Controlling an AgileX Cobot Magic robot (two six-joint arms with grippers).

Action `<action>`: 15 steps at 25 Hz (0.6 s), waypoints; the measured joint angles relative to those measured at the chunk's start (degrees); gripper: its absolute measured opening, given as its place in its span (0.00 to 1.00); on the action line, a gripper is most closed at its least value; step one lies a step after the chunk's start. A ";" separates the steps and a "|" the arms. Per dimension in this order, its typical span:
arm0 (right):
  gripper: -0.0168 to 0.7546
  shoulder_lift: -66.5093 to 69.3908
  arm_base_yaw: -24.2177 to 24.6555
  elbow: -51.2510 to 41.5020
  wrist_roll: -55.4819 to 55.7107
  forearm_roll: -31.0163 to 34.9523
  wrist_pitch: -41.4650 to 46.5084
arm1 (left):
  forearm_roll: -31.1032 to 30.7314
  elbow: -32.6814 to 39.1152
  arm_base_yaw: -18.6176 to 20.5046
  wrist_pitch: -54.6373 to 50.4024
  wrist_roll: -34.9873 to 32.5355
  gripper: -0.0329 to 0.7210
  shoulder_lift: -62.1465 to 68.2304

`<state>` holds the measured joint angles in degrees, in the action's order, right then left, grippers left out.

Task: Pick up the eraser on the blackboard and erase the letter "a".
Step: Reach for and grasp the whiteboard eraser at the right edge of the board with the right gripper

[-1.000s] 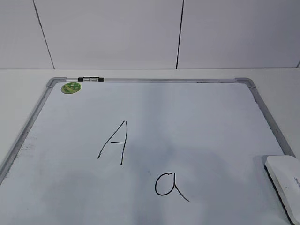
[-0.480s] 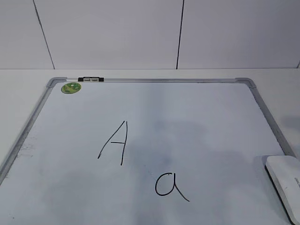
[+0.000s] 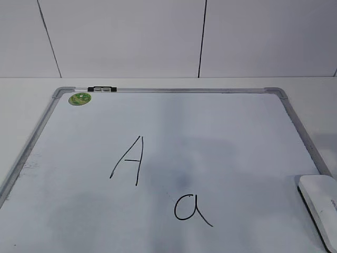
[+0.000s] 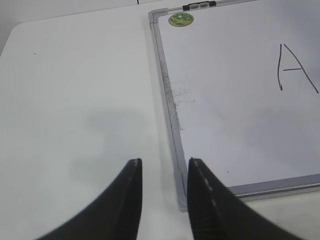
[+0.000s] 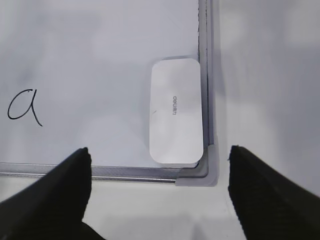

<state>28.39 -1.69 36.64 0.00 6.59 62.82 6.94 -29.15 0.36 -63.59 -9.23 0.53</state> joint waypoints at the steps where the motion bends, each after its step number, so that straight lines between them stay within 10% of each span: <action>1: 0.90 0.87 0.00 0.00 0.00 0.00 -0.01 | 0.00 0.00 0.00 0.00 0.00 0.35 0.00; 15: 0.90 24.18 -3.54 0.00 0.00 -0.06 -2.15 | 0.00 0.00 0.00 0.00 0.00 0.35 0.00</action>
<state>52.57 -5.22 36.64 0.00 6.54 60.67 6.94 -29.15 0.36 -63.59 -9.23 0.53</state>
